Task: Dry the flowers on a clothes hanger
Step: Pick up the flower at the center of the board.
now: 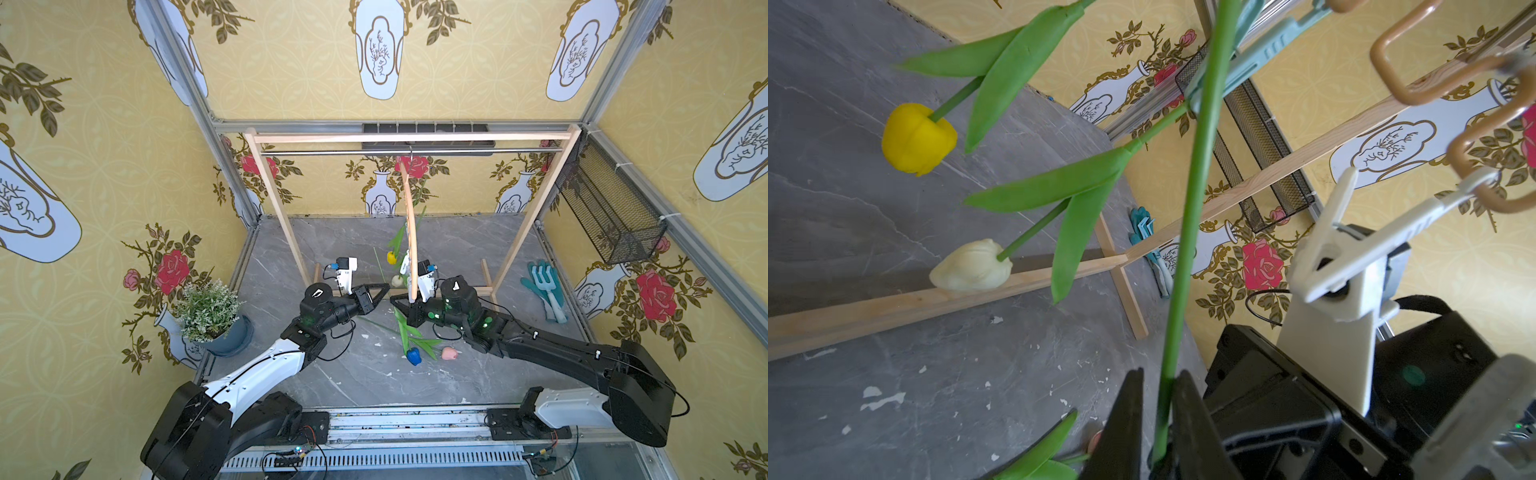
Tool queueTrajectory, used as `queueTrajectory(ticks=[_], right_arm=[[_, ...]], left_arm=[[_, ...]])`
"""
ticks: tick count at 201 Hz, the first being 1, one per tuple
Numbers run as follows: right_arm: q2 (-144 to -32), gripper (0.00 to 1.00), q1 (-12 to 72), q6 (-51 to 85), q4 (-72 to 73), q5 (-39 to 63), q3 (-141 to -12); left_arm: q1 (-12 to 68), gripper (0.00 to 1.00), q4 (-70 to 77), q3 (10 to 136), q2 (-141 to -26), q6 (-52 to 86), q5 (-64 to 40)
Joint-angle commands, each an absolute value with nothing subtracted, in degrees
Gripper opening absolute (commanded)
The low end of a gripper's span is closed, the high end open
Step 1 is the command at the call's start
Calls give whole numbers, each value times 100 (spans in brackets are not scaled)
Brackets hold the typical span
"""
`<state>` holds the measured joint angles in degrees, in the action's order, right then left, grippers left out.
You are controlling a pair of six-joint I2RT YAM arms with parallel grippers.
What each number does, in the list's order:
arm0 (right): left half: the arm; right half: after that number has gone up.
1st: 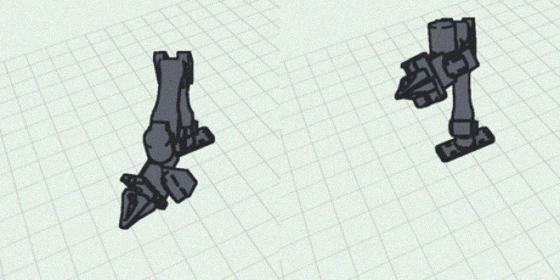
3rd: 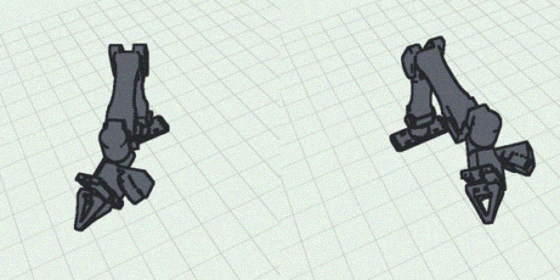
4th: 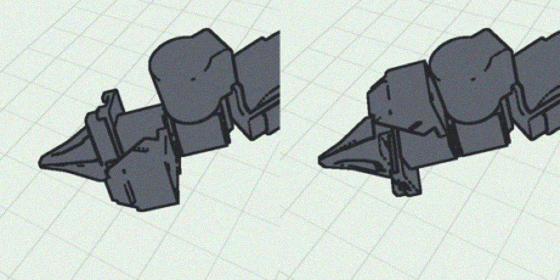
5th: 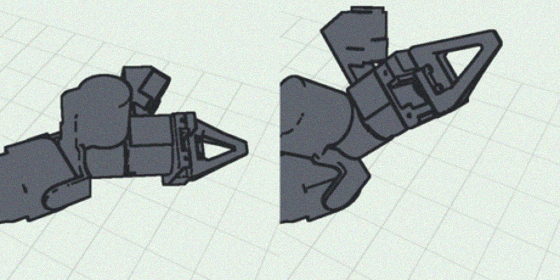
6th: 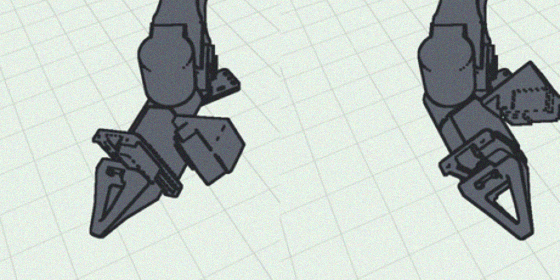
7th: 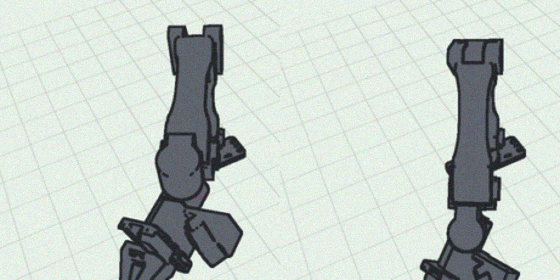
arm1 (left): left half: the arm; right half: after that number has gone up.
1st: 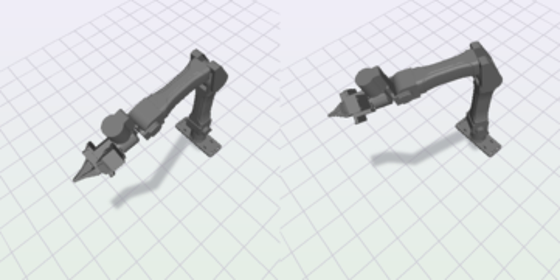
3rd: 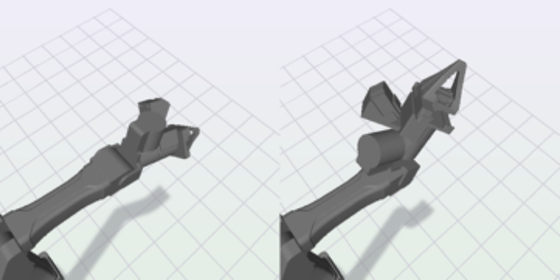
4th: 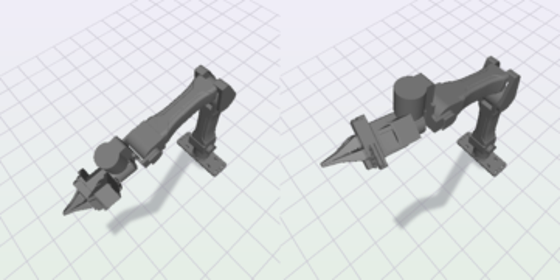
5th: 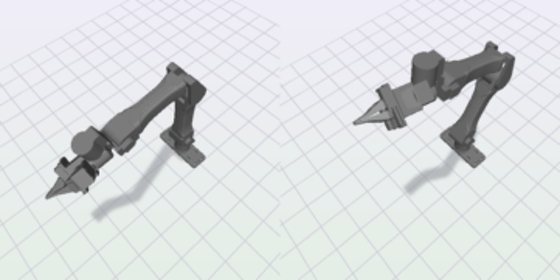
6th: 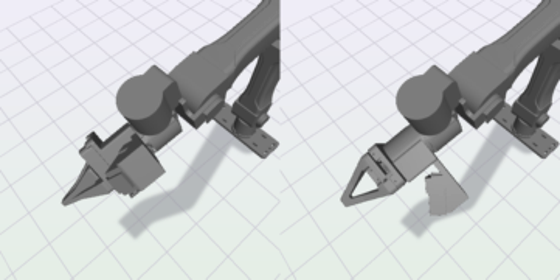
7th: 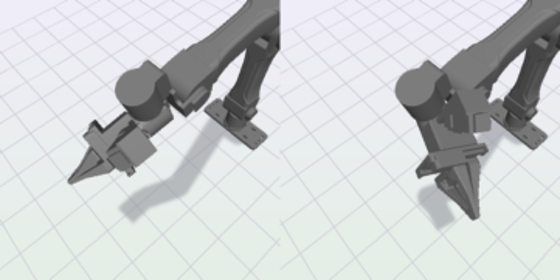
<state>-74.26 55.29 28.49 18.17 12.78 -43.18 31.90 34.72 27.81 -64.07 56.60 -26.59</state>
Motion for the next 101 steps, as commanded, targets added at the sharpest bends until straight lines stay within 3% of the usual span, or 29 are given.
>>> queueTrajectory(ticks=[1,15,36,63,101], right_arm=[[-7398,0,5537,2831,2112,1204,-4348],[-7383,0,5537,2839,2134,1208,-4342],[-7317,0,5503,2967,2204,1299,-4280],[-7163,36,5247,3272,2576,1844,-4021],[-7034,56,4975,3642,2942,2801,-3723]], left_arm=[[3200,6,3551,2843,-6464,5564,-2707],[3205,0,3551,2831,-6444,5597,-2690],[3200,0,3589,2854,-6442,5626,-2710],[3199,0,3843,2856,-6538,5653,-2950],[3199,0,4270,2931,-6709,5628,-3588]])
